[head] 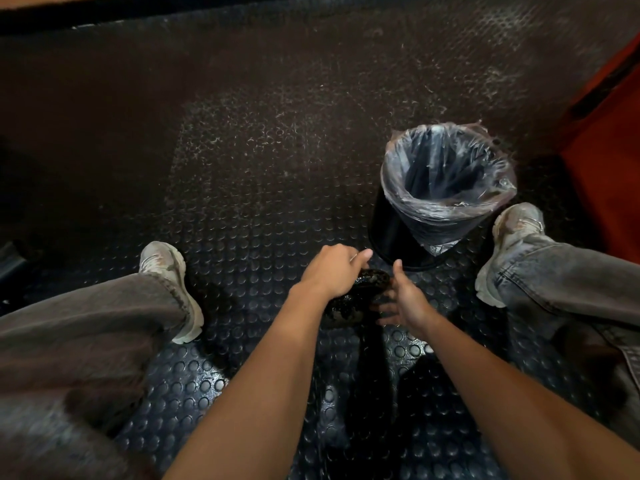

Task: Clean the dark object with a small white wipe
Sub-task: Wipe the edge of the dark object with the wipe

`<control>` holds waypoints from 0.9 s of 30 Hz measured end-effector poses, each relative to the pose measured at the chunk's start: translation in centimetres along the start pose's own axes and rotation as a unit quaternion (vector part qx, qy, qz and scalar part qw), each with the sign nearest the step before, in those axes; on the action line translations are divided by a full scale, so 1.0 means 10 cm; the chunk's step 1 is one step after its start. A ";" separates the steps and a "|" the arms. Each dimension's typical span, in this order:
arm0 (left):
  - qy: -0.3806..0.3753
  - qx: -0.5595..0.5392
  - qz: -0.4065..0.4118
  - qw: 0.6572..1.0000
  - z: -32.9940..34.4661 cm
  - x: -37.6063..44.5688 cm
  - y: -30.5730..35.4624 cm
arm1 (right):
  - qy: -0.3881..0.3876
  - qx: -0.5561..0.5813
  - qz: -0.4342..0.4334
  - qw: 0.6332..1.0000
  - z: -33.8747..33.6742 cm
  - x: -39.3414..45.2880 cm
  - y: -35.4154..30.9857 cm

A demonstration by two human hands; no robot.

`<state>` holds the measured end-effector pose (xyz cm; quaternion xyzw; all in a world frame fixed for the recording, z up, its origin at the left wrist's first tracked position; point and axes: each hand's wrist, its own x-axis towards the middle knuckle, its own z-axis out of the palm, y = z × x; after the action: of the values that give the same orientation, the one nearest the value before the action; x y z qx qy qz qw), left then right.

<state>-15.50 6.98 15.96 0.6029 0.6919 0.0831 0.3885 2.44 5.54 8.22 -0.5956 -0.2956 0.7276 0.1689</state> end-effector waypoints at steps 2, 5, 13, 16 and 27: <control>0.032 -0.033 0.018 0.999 0.02 -0.11 -0.01 | -0.002 0.002 -0.004 1.000 0.00 -0.01 -0.01; 0.097 -0.055 0.006 0.994 0.00 -0.25 -0.18 | 0.000 0.005 -0.003 1.000 0.00 -0.01 -0.01; -0.001 0.031 -0.055 0.998 0.00 0.06 -0.13 | -0.003 0.000 -0.003 1.000 0.00 -0.01 -0.02; 0.004 -0.011 0.000 1.000 -0.02 -0.04 0.00 | -0.005 -0.004 -0.004 1.000 -0.01 -0.01 -0.02; -0.006 0.019 -0.038 0.999 -0.18 0.03 -0.15 | 0.000 -0.001 0.001 1.000 -0.01 -0.01 -0.03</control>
<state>-17.77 7.46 16.18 0.5837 0.7136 0.0520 0.3839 2.50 5.72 8.45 -0.5956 -0.2957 0.7278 0.1679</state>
